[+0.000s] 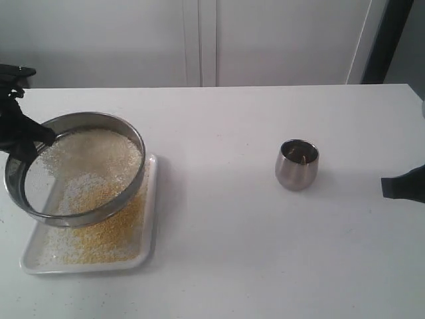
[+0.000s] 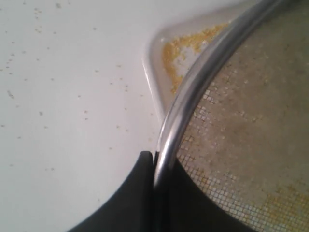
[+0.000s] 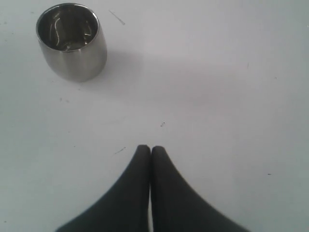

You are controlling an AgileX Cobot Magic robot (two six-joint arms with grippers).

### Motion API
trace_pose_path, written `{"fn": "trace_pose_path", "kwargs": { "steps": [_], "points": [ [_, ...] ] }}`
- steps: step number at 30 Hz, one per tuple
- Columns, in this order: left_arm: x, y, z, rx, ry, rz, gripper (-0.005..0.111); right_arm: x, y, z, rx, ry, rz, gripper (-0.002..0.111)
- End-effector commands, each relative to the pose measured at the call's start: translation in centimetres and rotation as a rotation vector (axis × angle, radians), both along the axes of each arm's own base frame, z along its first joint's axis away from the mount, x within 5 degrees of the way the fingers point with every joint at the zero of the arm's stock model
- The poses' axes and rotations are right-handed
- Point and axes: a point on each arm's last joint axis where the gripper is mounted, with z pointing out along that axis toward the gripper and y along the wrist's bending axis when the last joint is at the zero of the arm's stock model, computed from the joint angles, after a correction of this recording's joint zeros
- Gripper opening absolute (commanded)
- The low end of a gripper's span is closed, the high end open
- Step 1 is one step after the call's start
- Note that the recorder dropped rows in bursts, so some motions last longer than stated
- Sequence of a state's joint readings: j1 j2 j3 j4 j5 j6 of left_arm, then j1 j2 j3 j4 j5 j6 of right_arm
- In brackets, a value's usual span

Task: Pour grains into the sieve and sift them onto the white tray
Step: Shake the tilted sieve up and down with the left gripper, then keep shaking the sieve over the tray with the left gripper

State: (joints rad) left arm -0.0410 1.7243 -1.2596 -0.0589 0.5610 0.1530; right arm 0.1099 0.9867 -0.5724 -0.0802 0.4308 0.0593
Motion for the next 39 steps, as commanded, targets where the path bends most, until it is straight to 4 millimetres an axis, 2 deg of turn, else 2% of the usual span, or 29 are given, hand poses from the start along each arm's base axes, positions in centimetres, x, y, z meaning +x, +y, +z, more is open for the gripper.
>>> {"fn": "trace_pose_path", "kwargs": {
  "steps": [1, 4, 7, 9, 13, 15, 17, 20, 21, 22, 26, 27, 28, 30, 32, 33, 34, 37, 38, 39],
  "points": [
    [1.0, 0.5, 1.0, -0.090, -0.189, 0.130, 0.000, -0.1, 0.0, 0.0, 0.002, -0.011, 0.002, 0.000],
    [2.1, -0.6, 0.1, -0.144, -0.047, 0.105, 0.000, -0.1, 0.0, 0.0, 0.002, -0.011, 0.002, 0.000],
    [1.4, -1.6, -0.1, -0.168, 0.049, -0.018, 0.000, -0.1, 0.0, 0.1, 0.002, -0.013, 0.002, 0.000],
    [0.8, 0.0, 0.7, -0.141, 0.051, -0.019, 0.000, -0.1, 0.0, 0.0, 0.002, -0.012, 0.002, 0.000],
    [-0.1, 5.0, 2.9, -0.178, -0.011, 0.140, 0.000, -0.1, 0.0, 0.0, 0.002, -0.012, 0.002, 0.000],
    [-0.2, 5.6, 3.2, -0.187, -0.021, 0.160, 0.000, -0.1, 0.0, 0.0, 0.002, -0.012, 0.002, 0.000],
    [-0.2, 3.9, 2.4, -0.208, 0.014, 0.096, 0.000, -0.1, 0.0, 0.0, 0.002, -0.012, 0.002, 0.000],
    [-0.5, -0.4, 0.3, -0.181, 0.095, -0.087, 0.000, -0.1, 0.0, 0.0, 0.002, -0.012, 0.002, 0.000],
    [-0.6, -0.9, 0.2, -0.182, 0.106, -0.102, 0.000, -0.1, 0.0, 0.0, 0.002, -0.012, 0.002, 0.000],
    [-0.5, -0.8, 0.4, -0.183, 0.102, -0.096, 0.000, -0.1, 0.0, 0.0, 0.002, -0.012, 0.002, 0.000],
    [-0.2, 3.9, 1.5, -0.235, 0.094, 0.104, 0.000, -0.1, 0.0, 0.0, 0.002, -0.012, 0.002, 0.000],
    [-0.3, 4.3, 1.4, -0.258, 0.101, 0.137, 0.000, -0.1, 0.0, 0.0, 0.002, -0.012, 0.002, 0.000],
    [-0.4, 4.1, 1.2, -0.268, 0.119, 0.128, 0.000, -0.1, 0.0, 0.0, 0.002, -0.012, 0.002, 0.000],
    [-1.0, 1.5, 0.2, -0.242, 0.164, -0.016, 0.000, -0.1, 0.0, 0.1, 0.002, -0.017, 0.002, 0.000],
    [-1.6, -0.5, -0.6, -0.142, 0.198, -0.151, 0.000, -0.1, 0.0, 0.1, 0.002, -0.017, 0.002, 0.000],
    [-1.8, -0.4, -0.7, -0.061, 0.220, -0.160, 0.000, -0.1, 0.0, 0.1, 0.002, -0.014, 0.002, 0.000],
    [-1.7, 0.2, -0.6, -0.016, 0.227, -0.096, 0.000, -0.1, 0.0, 0.1, 0.002, -0.014, 0.002, 0.000],
    [-1.2, 3.9, 0.3, 0.099, 0.215, 0.127, 0.000, -0.1, 0.0, 0.1, 0.002, -0.014, 0.002, 0.000],
    [-1.1, 4.4, 0.7, 0.068, 0.209, 0.218, 0.000, -0.1, 0.0, 0.1, 0.002, -0.014, 0.002, 0.000],
    [-1.0, 4.0, 0.7, 0.020, 0.208, 0.236, 0.000, -0.1, 0.0, 0.0, 0.002, -0.012, 0.002, 0.000]
  ]
}}
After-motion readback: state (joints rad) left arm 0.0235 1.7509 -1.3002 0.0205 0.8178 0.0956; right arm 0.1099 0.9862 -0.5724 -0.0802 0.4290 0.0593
